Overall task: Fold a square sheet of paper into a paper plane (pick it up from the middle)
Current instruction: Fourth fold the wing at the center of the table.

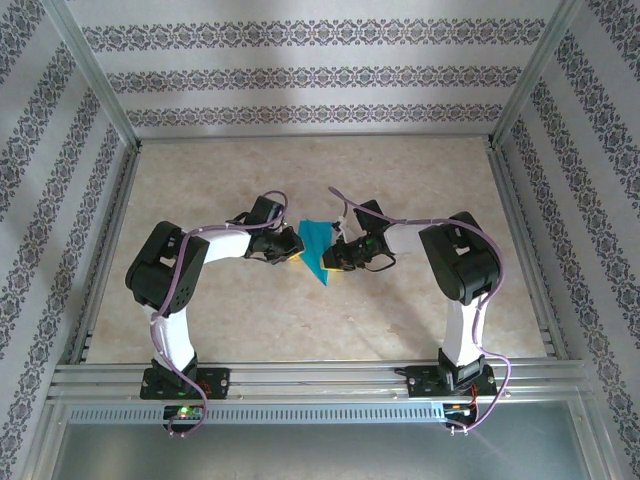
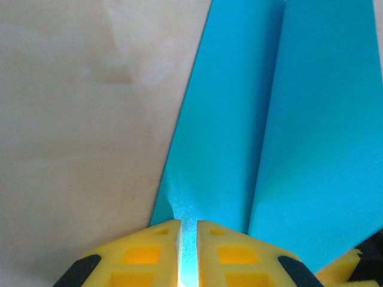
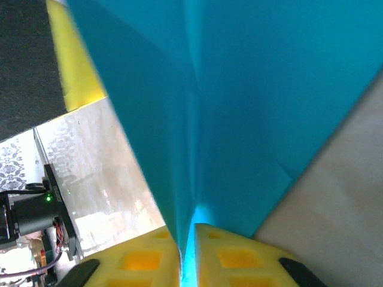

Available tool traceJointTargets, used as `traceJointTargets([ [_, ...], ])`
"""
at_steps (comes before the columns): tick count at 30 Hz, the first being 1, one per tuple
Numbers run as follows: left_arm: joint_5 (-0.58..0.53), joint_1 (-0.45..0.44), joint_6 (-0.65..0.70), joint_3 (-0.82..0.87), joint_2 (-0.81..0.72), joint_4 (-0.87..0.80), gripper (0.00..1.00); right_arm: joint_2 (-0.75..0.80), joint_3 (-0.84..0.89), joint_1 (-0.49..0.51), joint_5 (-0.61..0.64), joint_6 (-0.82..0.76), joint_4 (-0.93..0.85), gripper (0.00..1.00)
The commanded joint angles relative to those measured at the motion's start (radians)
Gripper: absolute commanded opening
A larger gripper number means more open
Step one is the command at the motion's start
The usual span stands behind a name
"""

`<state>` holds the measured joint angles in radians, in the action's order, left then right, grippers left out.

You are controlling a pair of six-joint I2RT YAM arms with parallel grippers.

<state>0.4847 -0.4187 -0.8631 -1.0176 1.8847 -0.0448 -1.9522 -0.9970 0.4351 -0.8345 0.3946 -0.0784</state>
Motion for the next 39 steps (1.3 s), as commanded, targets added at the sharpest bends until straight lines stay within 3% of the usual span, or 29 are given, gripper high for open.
traceJointTargets([
  [1,-0.025,-0.011,0.017,-0.032,0.022,-0.089,0.15,0.036,0.006,0.000,0.155,0.021,-0.031,0.23],
  [11,-0.095,-0.043,-0.120,0.000,-0.023,-0.142,0.15,0.178,0.027,0.111,0.494,0.075,-0.056,0.34],
  [20,-0.120,-0.057,-0.187,0.029,-0.074,-0.139,0.15,0.221,0.017,0.194,0.681,0.009,-0.107,0.38],
  [30,-0.121,-0.063,-0.208,0.034,-0.089,-0.135,0.15,0.183,-0.011,0.274,0.777,0.015,-0.127,0.38],
  [39,-0.123,-0.062,-0.215,0.038,-0.091,-0.140,0.15,0.139,-0.042,0.280,0.776,0.014,-0.108,0.28],
])
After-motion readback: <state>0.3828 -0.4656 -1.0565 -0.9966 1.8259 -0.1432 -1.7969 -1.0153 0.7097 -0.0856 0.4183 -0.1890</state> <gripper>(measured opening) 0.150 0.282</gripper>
